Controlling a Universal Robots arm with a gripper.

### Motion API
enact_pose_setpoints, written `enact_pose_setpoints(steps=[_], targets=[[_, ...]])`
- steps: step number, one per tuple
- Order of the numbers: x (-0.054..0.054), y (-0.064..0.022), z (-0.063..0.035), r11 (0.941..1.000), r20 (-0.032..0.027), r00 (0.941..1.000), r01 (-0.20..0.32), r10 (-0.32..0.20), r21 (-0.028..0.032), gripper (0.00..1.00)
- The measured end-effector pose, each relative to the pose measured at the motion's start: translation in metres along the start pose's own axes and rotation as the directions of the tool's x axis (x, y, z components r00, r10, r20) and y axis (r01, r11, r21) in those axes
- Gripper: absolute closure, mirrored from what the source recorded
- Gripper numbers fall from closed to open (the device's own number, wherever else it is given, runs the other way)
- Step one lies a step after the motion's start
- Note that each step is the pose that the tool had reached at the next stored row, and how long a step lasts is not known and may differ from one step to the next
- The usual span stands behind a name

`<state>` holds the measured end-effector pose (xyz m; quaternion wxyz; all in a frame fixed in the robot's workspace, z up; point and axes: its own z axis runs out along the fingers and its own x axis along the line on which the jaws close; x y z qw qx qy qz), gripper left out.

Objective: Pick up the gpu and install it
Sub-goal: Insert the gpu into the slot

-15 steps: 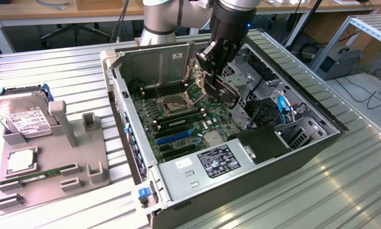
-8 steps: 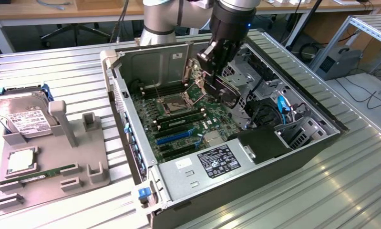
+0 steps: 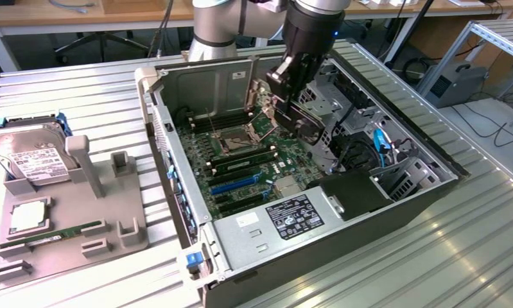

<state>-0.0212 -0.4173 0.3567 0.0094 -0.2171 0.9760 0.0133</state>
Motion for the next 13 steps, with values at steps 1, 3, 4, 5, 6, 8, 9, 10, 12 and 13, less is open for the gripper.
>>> enact_pose_setpoints(steps=[1, 3, 4, 5, 6, 8, 9, 10, 12, 13], targets=[[0.0, 0.0, 0.0, 1.0, -0.0001, 1.0, 0.008, -0.008, -0.0002, 0.73], [0.0, 0.0, 0.0, 0.9998, -0.0005, 0.9998, 0.02, -0.02, -0.0005, 0.73], [0.0, 0.0, 0.0, 0.9996, -0.0006, 0.9996, 0.028, -0.028, -0.0007, 0.73], [0.0, 0.0, 0.0, 0.9994, -0.0008, 0.9994, 0.034, -0.034, -0.0008, 0.73], [0.0, 0.0, 0.0, 0.9993, -0.0009, 0.9993, 0.038, -0.038, -0.0009, 0.73], [0.0, 0.0, 0.0001, 0.9988, -0.0011, 0.9988, 0.049, -0.049, -0.0012, 0.73], [0.0, 0.0, 0.0001, 0.9985, -0.0012, 0.9985, 0.054, -0.054, -0.0013, 0.73], [0.0, 0.0, 0.0001, 0.9983, -0.0012, 0.9983, 0.059, -0.059, -0.0014, 0.73], [0.0, 0.0, 0.0001, 0.9977, -0.0015, 0.9977, 0.068, -0.068, -0.0017, 0.73], [0.0, 0.0, 0.0001, 0.9973, -0.0015, 0.9973, 0.073, -0.073, -0.0018, 0.73]])
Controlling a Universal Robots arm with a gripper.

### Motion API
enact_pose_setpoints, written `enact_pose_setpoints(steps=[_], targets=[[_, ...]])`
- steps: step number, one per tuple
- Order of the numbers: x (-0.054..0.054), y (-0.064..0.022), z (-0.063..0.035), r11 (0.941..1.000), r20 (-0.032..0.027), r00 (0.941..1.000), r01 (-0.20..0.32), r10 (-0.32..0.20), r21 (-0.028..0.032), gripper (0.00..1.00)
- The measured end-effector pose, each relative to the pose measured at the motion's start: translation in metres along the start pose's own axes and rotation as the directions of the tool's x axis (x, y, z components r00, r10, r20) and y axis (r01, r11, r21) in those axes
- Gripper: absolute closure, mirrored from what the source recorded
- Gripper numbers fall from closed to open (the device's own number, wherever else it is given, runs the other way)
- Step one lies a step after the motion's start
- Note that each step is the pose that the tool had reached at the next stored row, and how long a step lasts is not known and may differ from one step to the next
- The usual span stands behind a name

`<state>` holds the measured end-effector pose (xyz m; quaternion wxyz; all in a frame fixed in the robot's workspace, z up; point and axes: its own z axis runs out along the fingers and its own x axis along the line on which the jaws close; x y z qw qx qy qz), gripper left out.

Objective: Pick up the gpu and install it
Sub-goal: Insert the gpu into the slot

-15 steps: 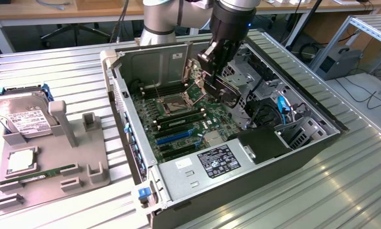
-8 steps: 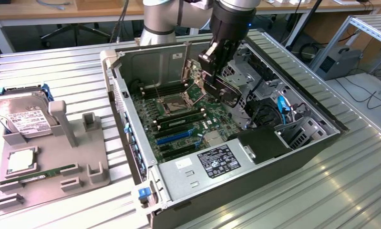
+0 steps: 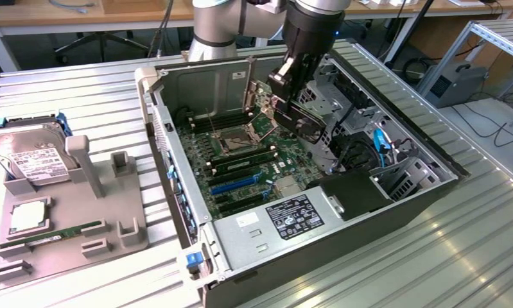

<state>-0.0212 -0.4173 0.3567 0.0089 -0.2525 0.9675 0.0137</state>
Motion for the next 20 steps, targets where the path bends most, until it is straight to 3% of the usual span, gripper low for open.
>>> enact_pose_setpoints(steps=[20], targets=[[0.0, 0.0, 0.0, 0.9956, -0.002, 0.9956, 0.094, -0.094, -0.0024, 0.73]])
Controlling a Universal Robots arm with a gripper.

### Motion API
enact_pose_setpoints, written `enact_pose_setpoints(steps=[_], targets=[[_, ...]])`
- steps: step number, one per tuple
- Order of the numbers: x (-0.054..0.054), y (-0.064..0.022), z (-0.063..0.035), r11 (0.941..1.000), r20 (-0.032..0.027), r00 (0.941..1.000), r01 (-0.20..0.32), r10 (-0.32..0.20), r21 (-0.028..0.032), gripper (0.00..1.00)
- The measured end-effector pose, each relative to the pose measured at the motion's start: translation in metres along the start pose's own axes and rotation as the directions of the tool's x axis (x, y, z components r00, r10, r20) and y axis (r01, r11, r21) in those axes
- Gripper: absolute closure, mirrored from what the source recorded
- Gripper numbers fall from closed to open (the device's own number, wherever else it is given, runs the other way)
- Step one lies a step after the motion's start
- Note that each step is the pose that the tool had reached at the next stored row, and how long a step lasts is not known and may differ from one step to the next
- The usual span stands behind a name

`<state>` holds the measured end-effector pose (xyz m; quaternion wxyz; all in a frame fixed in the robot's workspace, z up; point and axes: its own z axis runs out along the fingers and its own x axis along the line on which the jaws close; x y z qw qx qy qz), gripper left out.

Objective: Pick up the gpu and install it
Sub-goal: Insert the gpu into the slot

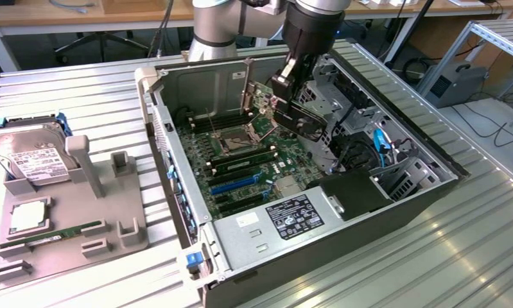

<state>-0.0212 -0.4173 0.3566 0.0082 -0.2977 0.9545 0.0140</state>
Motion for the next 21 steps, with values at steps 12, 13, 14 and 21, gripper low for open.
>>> enact_pose_setpoints(steps=[12, 13, 14, 21], targets=[[0.0, 0.0, 0.0001, 0.9986, -0.0011, 0.9986, 0.053, -0.053, -0.0013, 0.73], [0.0, 0.0, 0.0001, 0.9984, -0.0012, 0.9984, 0.057, -0.057, -0.0014, 0.73], [0.0, 0.0, 0.0001, 0.9981, -0.0013, 0.9981, 0.062, -0.062, -0.0015, 0.73], [0.0, 0.0, 0.0002, 0.9941, -0.0022, 0.9941, 0.108, -0.108, -0.0028, 0.73]])
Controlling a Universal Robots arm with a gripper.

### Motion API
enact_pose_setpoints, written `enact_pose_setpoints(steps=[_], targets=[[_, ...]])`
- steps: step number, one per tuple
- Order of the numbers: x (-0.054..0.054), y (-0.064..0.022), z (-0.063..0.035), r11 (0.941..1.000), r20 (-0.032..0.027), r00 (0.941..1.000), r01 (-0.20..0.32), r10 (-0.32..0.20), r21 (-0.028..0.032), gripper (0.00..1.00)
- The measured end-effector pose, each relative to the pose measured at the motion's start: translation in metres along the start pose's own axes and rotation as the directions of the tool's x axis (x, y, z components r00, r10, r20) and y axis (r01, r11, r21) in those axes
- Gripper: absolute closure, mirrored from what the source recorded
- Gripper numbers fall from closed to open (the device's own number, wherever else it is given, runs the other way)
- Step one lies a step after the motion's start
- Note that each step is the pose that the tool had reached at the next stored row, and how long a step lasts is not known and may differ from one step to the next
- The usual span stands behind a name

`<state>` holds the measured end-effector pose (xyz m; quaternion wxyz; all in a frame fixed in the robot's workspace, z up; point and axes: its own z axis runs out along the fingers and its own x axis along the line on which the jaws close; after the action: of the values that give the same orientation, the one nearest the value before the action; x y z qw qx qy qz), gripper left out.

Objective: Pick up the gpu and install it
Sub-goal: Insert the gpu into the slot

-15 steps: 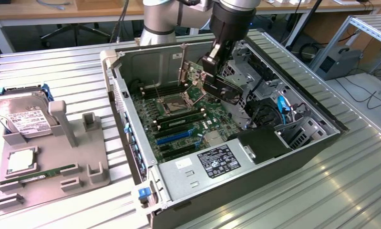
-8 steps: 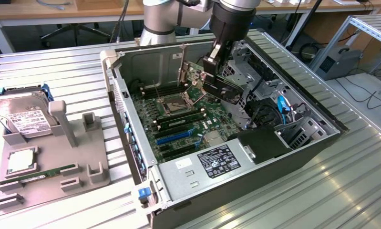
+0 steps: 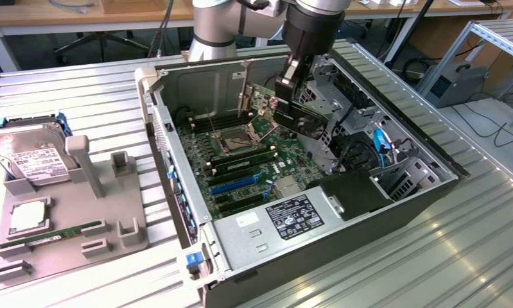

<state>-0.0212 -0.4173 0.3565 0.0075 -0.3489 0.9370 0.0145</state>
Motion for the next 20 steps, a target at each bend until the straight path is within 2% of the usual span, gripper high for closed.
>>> enact_pose_setpoints(steps=[10, 20], targets=[[0.0, 0.0, 0.0, 0.9982, -0.0012, 0.9982, 0.06, -0.06, -0.0015, 0.73], [0.0, 0.0, 0.0001, 0.9926, -0.0025, 0.9926, 0.122, -0.122, -0.0031, 0.73]])
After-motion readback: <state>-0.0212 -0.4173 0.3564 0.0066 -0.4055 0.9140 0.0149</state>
